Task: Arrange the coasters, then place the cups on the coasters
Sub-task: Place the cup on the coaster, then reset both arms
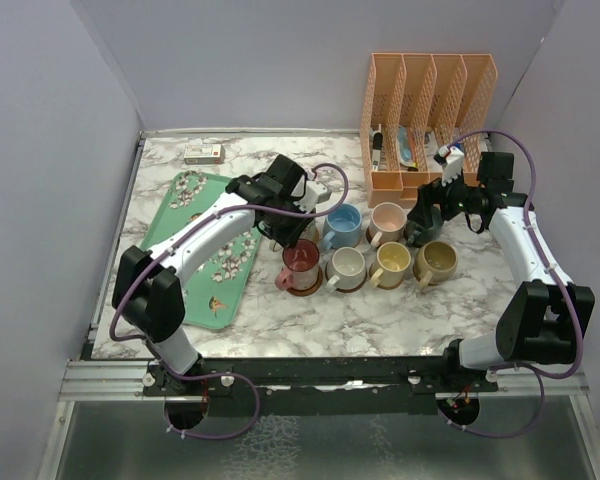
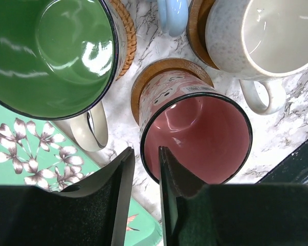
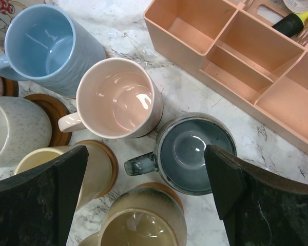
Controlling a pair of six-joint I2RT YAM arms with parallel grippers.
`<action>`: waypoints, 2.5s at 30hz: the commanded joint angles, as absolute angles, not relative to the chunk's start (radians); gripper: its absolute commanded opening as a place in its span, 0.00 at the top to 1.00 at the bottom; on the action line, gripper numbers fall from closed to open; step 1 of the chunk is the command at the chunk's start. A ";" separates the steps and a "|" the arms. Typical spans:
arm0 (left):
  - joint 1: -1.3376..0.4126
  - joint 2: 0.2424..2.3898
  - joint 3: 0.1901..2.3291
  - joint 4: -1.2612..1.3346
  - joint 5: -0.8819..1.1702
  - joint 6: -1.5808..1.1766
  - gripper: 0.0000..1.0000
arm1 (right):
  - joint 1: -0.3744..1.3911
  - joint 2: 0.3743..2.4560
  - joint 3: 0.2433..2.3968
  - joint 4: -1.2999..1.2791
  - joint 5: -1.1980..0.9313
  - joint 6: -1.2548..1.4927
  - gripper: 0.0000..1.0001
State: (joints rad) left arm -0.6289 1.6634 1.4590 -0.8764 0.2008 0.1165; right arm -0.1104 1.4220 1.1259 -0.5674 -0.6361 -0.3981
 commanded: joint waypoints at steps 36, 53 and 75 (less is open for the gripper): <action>-0.298 1.263 1.180 -0.147 -0.193 0.241 0.02 | -0.107 1.404 1.333 -0.541 -0.239 -0.292 0.00; -0.177 1.041 0.849 0.095 -0.053 0.114 0.01 | -0.107 1.126 1.001 -0.295 -0.291 -0.186 0.00; -0.157 0.966 0.803 0.012 0.080 0.136 0.01 | -0.107 0.872 0.851 -0.213 -0.384 -0.236 0.00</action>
State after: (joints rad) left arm -0.1669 0.9901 0.8440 0.0074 0.0269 0.1295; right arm -0.1104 0.8726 0.8516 -0.2409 -0.3584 -0.2321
